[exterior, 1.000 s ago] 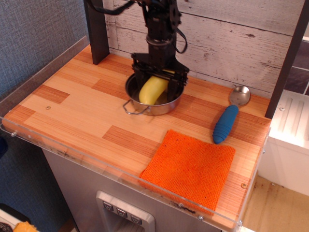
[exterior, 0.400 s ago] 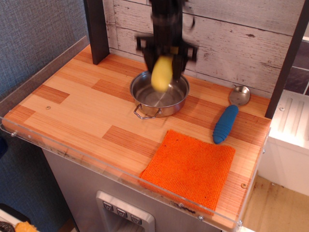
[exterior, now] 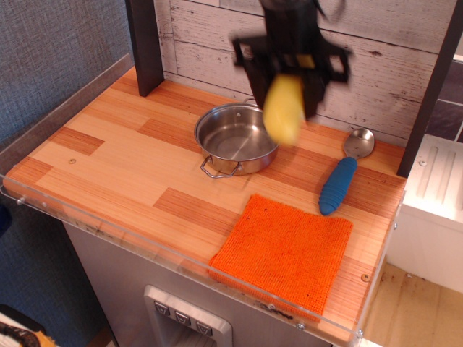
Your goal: Place the banana on the orange cloth.
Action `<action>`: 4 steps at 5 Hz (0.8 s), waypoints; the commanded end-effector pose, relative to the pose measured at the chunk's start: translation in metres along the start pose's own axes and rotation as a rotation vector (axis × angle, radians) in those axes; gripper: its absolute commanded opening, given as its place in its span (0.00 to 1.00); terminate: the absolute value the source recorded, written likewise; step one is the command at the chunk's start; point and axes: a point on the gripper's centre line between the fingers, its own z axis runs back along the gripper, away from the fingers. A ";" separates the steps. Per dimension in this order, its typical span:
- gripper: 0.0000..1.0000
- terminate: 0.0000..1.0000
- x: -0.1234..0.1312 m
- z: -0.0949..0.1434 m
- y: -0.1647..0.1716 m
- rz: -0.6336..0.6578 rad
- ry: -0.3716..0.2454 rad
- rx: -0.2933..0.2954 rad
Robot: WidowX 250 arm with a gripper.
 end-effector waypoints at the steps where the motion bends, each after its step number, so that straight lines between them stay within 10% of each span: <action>1: 0.00 0.00 -0.044 -0.034 -0.014 -0.009 0.030 0.048; 4: 0.00 0.00 -0.072 -0.050 -0.006 -0.033 0.043 0.065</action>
